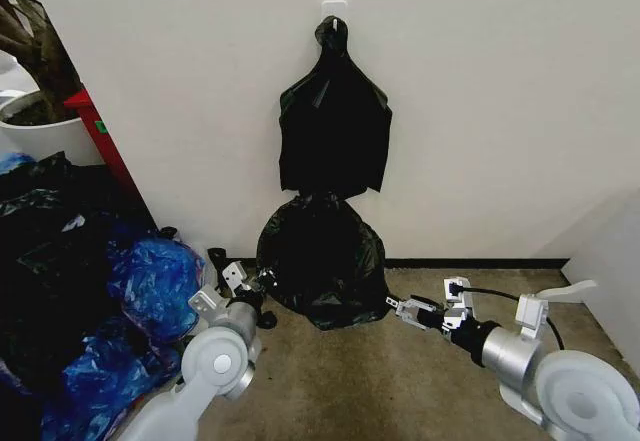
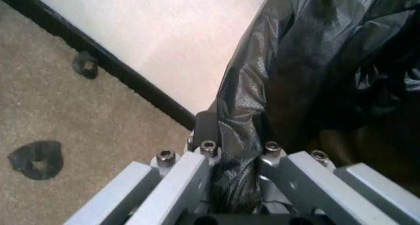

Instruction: Place the garbage bag over the trash bin.

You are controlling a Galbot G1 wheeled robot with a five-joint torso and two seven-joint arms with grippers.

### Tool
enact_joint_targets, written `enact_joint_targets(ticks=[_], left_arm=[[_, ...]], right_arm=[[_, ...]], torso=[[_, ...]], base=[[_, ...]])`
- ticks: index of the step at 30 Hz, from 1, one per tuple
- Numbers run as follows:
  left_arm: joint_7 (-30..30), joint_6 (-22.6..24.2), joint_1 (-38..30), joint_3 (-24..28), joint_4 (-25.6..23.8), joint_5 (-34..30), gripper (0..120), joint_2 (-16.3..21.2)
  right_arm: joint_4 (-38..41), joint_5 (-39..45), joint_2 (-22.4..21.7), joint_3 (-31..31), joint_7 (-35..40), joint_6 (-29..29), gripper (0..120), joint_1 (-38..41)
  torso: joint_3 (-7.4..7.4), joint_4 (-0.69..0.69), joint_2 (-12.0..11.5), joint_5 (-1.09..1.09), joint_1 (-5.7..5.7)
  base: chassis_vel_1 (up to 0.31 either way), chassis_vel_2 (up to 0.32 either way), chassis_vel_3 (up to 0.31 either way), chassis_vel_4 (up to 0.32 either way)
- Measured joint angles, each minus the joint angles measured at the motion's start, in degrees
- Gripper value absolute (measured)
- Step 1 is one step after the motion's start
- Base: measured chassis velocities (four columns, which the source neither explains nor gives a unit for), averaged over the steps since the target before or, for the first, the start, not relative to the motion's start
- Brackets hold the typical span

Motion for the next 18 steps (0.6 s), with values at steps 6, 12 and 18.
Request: enact_joint_targets(ticks=[6, 12, 18], left_arm=[[-1.1, 0.4, -0.2, -0.2, -1.8, -2.9, 1, 0.2], [-3.3, 2.2, -0.6, -0.5, -4.4, -8.5, 1, 1.2], [-5.4, 2.9, -0.5, -0.4, -6.5, -11.9, 1, 1.1]], right_arm=[[-4.4, -3.3, 0.7, -1.3, -0.7, 0.7, 100, 0.4], [-11.9, -10.5, 1.3, -3.3, -5.9, 4.2, 100, 2.5], [-17.0, -16.1, 1.2, -6.8, -10.8, 8.2, 100, 6.5]], torso=[[0.0, 0.0, 0.0, -0.01, 0.0], [0.0, -0.02, 0.0, 0.01, 0.0], [0.0, 0.0, 0.0, -0.01, 0.0]], base=[[0.0, 0.0, 0.0, 0.0], [0.0, 0.0, 0.0, 0.0], [0.0, 0.0, 0.0, 0.0]])
